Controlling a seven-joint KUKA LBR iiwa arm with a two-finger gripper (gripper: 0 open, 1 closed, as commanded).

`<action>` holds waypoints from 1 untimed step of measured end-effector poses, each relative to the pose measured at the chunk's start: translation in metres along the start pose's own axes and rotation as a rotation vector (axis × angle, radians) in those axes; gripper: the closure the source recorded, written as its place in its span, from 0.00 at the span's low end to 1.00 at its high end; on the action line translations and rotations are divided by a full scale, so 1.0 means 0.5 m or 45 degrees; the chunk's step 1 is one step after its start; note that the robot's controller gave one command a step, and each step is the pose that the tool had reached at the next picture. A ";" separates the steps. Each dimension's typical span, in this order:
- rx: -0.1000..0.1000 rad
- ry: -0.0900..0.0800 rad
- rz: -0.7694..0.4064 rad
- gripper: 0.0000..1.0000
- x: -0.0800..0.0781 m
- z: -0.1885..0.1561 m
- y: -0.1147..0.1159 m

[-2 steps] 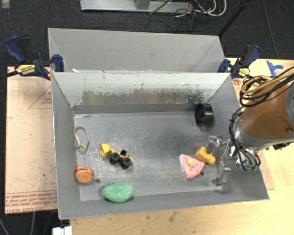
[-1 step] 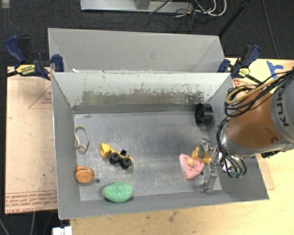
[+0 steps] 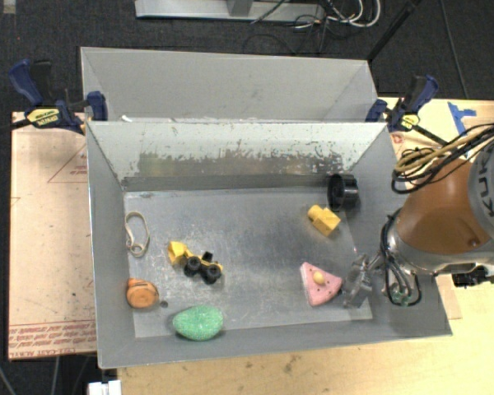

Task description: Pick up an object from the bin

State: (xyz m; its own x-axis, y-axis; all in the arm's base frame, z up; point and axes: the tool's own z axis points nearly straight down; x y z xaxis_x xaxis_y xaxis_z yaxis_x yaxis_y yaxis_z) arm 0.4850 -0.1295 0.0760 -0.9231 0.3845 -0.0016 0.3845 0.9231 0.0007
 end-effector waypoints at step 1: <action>0.000 -0.001 0.000 0.00 0.000 0.000 0.000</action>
Offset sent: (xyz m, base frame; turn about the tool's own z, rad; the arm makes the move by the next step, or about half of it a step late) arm 0.0000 0.0000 0.0000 0.0000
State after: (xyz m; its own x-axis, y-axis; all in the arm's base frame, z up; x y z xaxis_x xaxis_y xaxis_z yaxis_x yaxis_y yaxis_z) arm 0.4851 -0.1293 0.0759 -0.9233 0.3842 -0.0021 0.3842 0.9233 0.0005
